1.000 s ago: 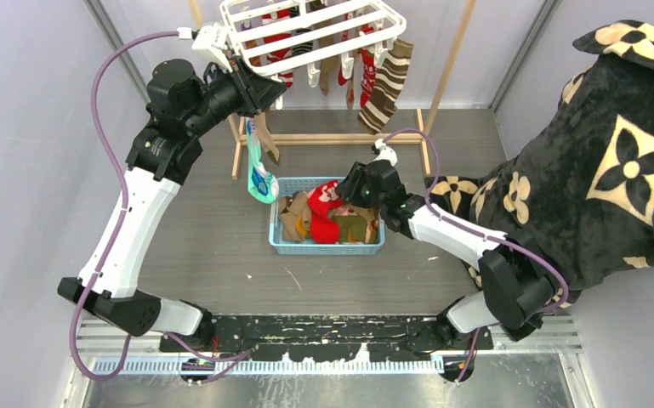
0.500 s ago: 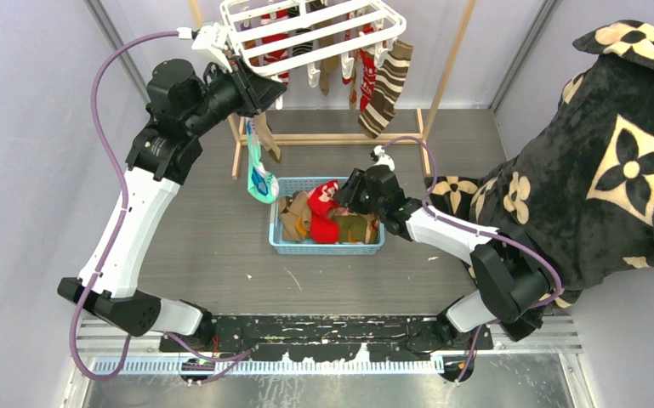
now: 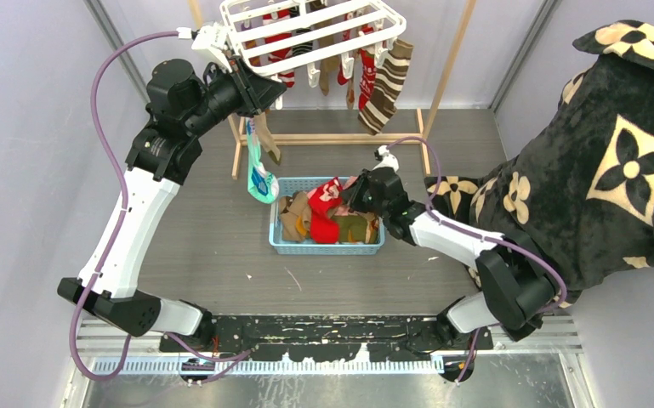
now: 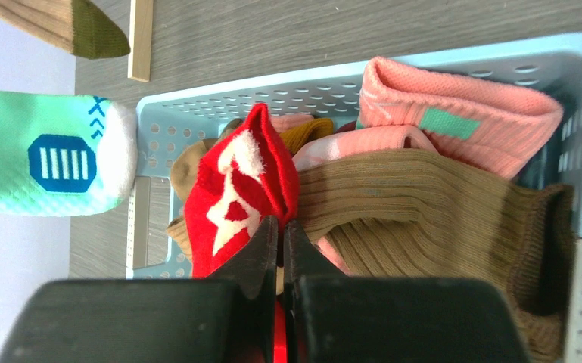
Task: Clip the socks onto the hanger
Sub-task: Pick up the sock from the bin.
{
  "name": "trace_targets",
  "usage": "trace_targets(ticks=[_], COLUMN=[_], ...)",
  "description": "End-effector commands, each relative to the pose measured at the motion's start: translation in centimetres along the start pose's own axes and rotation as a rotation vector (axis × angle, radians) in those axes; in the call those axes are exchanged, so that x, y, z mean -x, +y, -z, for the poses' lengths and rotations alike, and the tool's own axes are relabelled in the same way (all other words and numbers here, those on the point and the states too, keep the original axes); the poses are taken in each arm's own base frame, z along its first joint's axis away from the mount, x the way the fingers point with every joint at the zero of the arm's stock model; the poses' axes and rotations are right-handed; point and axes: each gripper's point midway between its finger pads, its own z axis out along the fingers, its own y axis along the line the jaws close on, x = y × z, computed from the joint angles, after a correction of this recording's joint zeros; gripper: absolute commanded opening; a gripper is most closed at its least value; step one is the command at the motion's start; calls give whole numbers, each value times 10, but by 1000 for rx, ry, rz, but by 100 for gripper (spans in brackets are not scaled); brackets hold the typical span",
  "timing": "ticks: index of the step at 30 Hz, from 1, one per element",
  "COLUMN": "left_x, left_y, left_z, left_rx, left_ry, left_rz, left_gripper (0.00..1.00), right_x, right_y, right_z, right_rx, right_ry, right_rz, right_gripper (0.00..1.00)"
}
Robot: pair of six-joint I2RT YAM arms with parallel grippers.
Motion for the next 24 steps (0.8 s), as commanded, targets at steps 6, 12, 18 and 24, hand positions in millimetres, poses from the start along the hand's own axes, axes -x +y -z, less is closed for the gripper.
trace_targets(ticks=[6,12,18,24], left_x=[17,16,13,12], left_y=[-14,-14,-14,-14], left_z=[12,12,12,12], left_rx=[-39,-39,-39,-39], left_ry=[-49,-44,-33,-31], left_rz=[-19,-19,-19,-17], left_gripper=[0,0,0,0], right_x=[86,108,128,136], right_y=[91,138,187,206], right_z=[71,100,120,134], right_rx=[266,358,464,512], right_ry=[-211,-168,-132,-155], right_rz=[242,389,443,466], right_gripper=[1,1,1,1])
